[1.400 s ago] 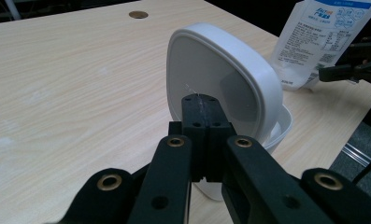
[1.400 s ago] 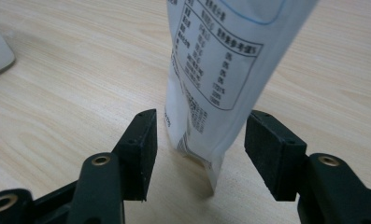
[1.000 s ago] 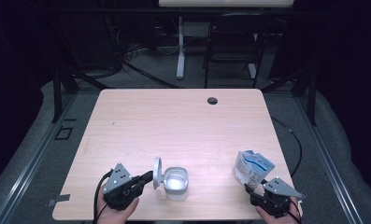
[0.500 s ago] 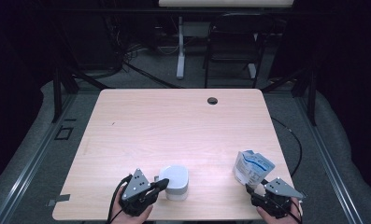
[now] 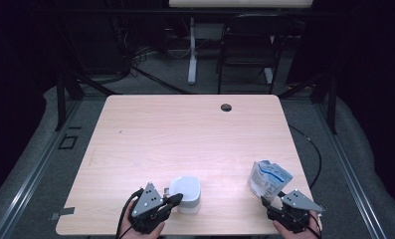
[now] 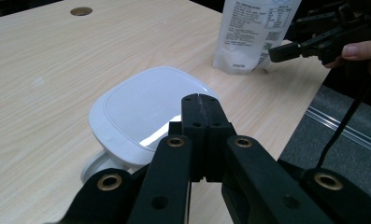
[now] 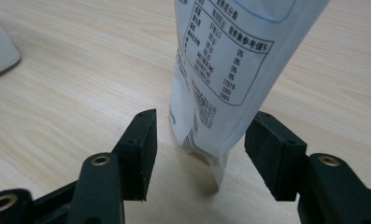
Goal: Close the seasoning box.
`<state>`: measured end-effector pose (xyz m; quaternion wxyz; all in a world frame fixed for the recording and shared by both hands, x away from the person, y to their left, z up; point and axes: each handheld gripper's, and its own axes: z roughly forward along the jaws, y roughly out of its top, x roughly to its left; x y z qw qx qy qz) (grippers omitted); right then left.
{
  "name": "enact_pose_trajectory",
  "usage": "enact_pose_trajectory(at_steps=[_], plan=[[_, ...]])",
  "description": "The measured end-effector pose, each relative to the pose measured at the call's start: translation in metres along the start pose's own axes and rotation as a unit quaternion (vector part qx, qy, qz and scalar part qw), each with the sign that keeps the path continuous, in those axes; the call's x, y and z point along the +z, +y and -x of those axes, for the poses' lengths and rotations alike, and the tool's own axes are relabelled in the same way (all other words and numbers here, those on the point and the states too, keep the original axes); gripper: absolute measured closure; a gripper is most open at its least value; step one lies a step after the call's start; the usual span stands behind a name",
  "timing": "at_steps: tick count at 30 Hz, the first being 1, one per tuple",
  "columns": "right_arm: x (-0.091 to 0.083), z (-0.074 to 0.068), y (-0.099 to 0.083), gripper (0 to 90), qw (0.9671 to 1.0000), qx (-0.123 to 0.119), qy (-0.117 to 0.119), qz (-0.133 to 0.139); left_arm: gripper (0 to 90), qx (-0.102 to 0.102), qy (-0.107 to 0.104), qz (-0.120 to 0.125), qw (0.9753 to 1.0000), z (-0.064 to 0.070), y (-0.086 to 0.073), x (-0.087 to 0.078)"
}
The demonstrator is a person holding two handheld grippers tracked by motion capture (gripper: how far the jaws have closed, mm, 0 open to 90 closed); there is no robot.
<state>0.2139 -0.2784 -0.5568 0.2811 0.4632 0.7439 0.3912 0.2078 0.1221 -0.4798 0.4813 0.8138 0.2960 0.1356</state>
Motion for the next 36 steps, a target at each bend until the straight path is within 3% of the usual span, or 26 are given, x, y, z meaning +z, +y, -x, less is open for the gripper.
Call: enact_pose_trajectory(at_steps=[7,19,28,36], plan=[[-0.001,0.001,0.0,44.2,1.0,-0.001,0.001,-0.002,90.0,-0.004,0.005,0.007,1.0,-0.002,0.003,-0.008],[-0.001,0.001,0.0,44.2,1.0,0.0,0.003,-0.002,90.0,-0.044,0.036,0.036,0.9978,-0.03,-0.002,-0.038],[-0.001,0.001,0.001,44.3,1.0,0.004,0.002,0.002,90.0,-0.088,0.064,0.059,0.9923,-0.058,-0.014,-0.059],[-0.001,0.0,0.002,44.2,1.0,0.0,0.004,0.004,90.0,-0.119,0.095,0.056,0.9868,-0.08,-0.032,-0.071]])
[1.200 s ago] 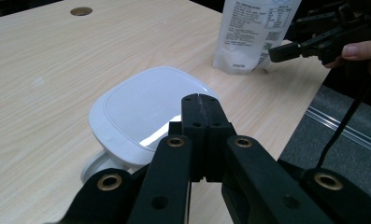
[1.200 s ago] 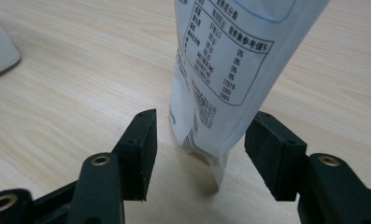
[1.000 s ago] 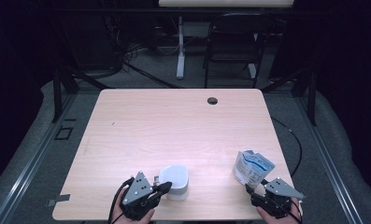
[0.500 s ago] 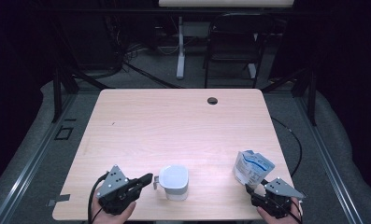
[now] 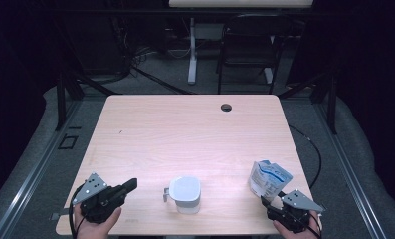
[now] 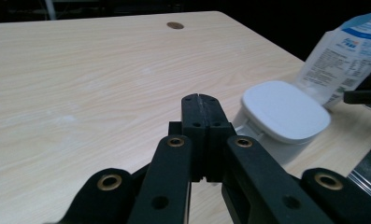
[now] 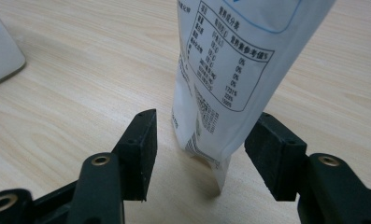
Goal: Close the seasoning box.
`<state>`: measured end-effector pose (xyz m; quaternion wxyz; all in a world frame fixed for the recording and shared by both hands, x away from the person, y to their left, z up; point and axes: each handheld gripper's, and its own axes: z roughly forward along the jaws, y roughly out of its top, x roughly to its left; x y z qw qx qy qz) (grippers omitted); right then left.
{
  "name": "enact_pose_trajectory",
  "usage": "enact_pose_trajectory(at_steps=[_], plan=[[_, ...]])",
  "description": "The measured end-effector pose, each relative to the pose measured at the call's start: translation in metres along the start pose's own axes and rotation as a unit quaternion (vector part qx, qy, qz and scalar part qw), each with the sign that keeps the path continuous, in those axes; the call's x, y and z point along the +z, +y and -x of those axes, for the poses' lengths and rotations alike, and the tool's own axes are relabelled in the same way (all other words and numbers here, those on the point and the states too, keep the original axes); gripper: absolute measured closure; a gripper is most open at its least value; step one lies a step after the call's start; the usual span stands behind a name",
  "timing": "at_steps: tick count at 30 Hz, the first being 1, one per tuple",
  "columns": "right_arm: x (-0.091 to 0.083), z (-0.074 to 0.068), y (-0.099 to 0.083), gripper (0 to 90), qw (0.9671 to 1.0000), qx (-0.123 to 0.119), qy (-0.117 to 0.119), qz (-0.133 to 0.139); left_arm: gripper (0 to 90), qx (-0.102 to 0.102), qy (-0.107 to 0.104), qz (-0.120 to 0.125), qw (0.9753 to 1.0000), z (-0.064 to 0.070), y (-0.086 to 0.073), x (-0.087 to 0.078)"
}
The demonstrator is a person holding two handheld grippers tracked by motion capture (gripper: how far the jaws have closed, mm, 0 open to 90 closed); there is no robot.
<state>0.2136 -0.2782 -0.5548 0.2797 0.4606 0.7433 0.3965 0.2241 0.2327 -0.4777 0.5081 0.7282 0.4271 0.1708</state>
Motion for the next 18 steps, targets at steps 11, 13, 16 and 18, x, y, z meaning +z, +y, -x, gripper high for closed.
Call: enact_pose_trajectory(at_steps=[11,13,16,18], plan=[[0.001,0.0,0.0,44.2,1.0,0.001,0.002,0.002,90.0,-0.036,0.039,-0.022,0.9984,-0.032,-0.023,0.001],[0.001,0.0,0.0,44.2,1.0,0.0,0.001,0.001,90.0,-0.04,0.045,-0.028,0.9978,-0.037,-0.028,0.004],[0.002,-0.001,0.0,44.2,1.0,-0.003,0.0,-0.003,88.1,-0.049,0.058,-0.037,0.9964,-0.047,-0.04,0.009],[0.002,0.0,0.0,44.2,1.0,-0.003,0.0,-0.005,87.2,-0.053,0.064,-0.049,0.9953,-0.051,-0.046,0.012]])
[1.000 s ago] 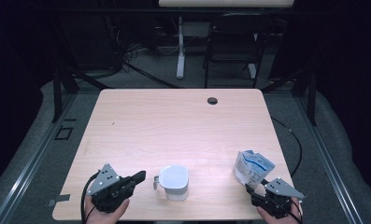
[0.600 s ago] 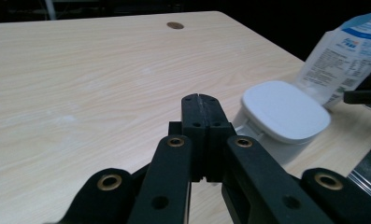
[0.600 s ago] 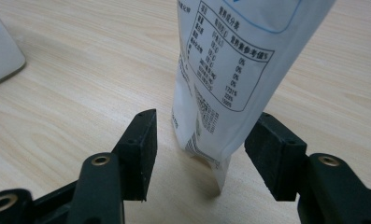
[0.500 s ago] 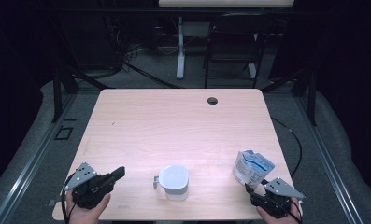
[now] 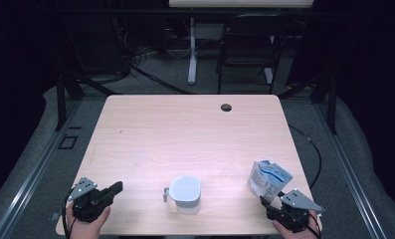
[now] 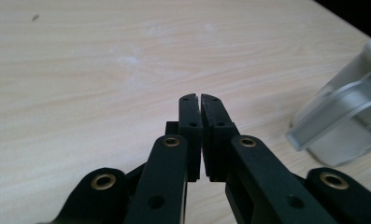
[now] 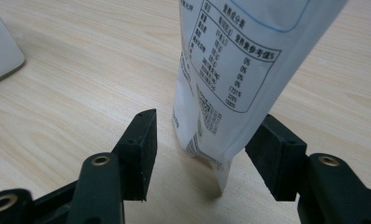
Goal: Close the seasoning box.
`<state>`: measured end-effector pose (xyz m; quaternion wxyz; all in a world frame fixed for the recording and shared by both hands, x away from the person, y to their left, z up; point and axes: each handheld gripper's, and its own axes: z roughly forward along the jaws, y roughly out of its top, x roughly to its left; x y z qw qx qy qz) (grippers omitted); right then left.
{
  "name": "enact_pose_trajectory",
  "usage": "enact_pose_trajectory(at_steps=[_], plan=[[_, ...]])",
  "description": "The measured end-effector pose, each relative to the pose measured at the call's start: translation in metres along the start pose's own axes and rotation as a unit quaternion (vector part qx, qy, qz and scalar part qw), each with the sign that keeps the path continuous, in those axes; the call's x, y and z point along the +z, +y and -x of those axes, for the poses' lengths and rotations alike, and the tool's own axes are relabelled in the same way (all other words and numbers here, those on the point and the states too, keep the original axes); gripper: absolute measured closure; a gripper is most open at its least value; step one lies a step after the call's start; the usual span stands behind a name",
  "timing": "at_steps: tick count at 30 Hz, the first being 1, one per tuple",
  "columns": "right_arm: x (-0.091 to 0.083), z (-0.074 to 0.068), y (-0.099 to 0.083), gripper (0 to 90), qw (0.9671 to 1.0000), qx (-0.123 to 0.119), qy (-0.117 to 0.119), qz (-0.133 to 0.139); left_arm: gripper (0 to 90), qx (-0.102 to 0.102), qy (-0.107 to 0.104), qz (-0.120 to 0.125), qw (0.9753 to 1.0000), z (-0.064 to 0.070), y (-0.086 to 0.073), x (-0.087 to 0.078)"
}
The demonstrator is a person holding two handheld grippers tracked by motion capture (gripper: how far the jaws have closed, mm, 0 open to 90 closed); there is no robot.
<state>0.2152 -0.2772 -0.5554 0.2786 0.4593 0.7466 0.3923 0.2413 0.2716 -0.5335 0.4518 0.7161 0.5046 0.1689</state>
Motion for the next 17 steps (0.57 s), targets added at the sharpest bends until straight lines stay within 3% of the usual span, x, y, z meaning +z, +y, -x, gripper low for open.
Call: enact_pose_trajectory(at_steps=[8,17], plan=[[0.003,0.0,0.0,44.0,1.0,0.003,0.004,-0.004,77.2,0.003,0.036,-0.028,0.999,-0.009,-0.013,0.016],[0.004,0.003,-0.002,43.9,0.9999,0.005,0.007,-0.009,68.4,-0.004,0.046,-0.029,0.9985,-0.011,-0.017,0.019]])
